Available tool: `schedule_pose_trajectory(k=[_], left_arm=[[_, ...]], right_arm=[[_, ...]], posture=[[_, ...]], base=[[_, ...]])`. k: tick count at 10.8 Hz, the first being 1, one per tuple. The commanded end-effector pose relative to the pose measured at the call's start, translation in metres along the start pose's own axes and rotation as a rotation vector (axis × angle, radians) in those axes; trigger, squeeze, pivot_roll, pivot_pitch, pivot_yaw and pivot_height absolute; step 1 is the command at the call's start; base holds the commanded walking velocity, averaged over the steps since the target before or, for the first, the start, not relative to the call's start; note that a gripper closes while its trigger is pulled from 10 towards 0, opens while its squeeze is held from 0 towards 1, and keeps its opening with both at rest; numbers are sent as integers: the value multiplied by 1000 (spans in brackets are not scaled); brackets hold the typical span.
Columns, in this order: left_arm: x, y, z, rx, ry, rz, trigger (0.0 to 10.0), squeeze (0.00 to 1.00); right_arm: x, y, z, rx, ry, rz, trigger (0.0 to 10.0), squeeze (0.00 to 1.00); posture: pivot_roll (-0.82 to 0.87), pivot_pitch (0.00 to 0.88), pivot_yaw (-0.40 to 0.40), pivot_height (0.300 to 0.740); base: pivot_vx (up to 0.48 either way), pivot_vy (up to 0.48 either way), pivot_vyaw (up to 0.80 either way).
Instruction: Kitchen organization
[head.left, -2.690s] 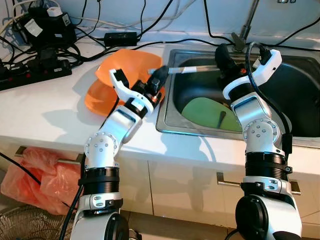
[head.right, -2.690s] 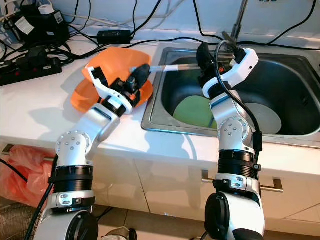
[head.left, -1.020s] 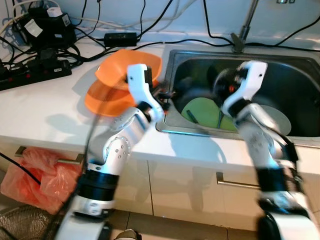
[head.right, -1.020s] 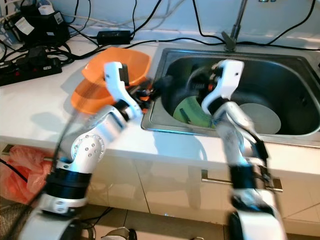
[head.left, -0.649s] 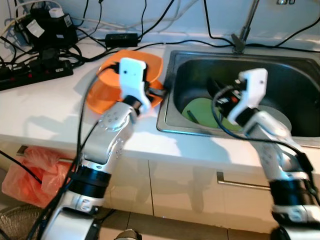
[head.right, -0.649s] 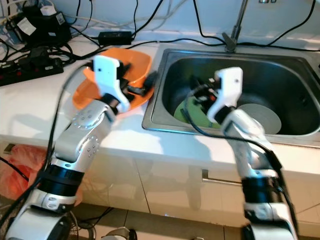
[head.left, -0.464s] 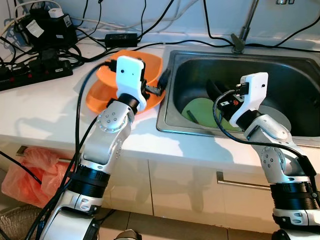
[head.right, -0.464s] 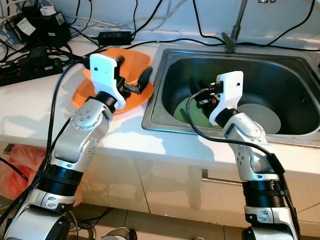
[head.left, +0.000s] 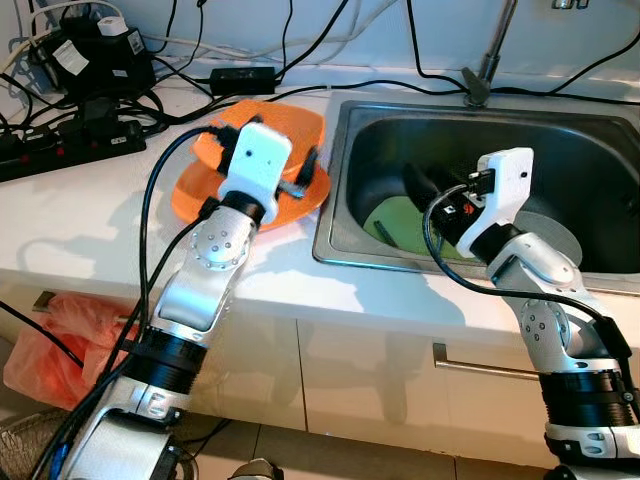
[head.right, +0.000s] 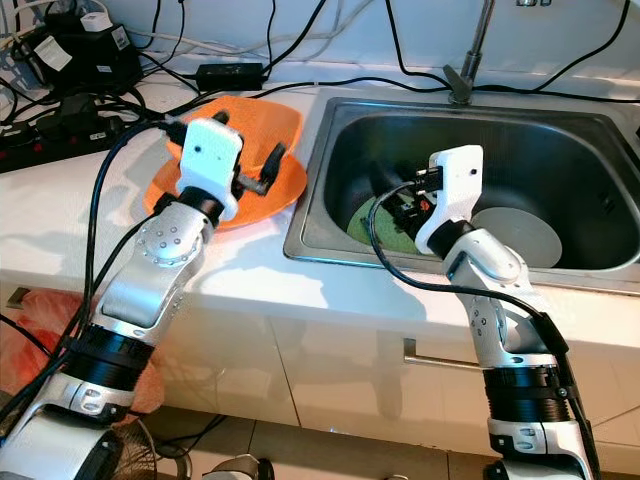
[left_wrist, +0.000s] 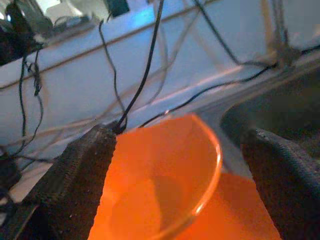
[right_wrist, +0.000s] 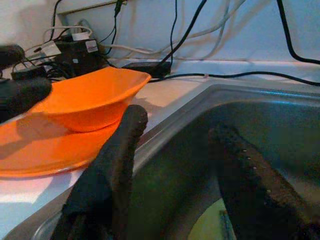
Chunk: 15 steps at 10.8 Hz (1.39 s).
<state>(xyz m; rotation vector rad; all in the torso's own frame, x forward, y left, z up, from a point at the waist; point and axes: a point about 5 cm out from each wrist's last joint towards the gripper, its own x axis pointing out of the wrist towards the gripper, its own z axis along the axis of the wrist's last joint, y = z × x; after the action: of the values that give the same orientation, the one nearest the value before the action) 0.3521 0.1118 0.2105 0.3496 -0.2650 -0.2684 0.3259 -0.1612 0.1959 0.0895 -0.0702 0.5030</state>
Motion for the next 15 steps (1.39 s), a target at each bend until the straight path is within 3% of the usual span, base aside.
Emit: schedule_pose_trajectory(k=[1, 3, 6, 8, 9, 13, 15], left_arm=[[4, 7, 0, 32, 12, 31, 10000, 0], [3, 9, -8, 79, 49, 45, 10000, 0], [4, 14, -15, 239, 64, 17, 10000, 0], [6, 21, -14, 293, 58, -16, 10000, 0], [8, 21, -12, 336, 34, -66, 10000, 0], [13, 20, 0, 384, -4, -158, 10000, 0], [9, 19, -15, 437, 80, -281, 10000, 0]], right_arm=[[-1, 6, 2, 0, -1, 28, 10000, 1000], [-2, 8, 1, 2, 8, 45, 10000, 1000], [-1, 9, 3, 4, 4, 51, 10000, 1000], [-2, 10, 3, 5, 2, 51, 10000, 1000], [-2, 11, 3, 7, 0, 49, 10000, 0], [-1, 11, 3, 14, -6, 44, 10000, 0], [0, 11, 4, 15, -10, 43, 10000, 0]], posture=[[63, 69, 40, 740], [59, 75, 29, 740], [59, 78, 29, 740], [58, 77, 33, 740], [58, 77, 33, 740], [56, 69, 40, 740], [58, 66, 43, 740]], base=[[0, 0, 0], [0, 0, 0], [0, 0, 0], [0, 0, 0], [0, 0, 0], [0, 0, 0], [0, 0, 0]])
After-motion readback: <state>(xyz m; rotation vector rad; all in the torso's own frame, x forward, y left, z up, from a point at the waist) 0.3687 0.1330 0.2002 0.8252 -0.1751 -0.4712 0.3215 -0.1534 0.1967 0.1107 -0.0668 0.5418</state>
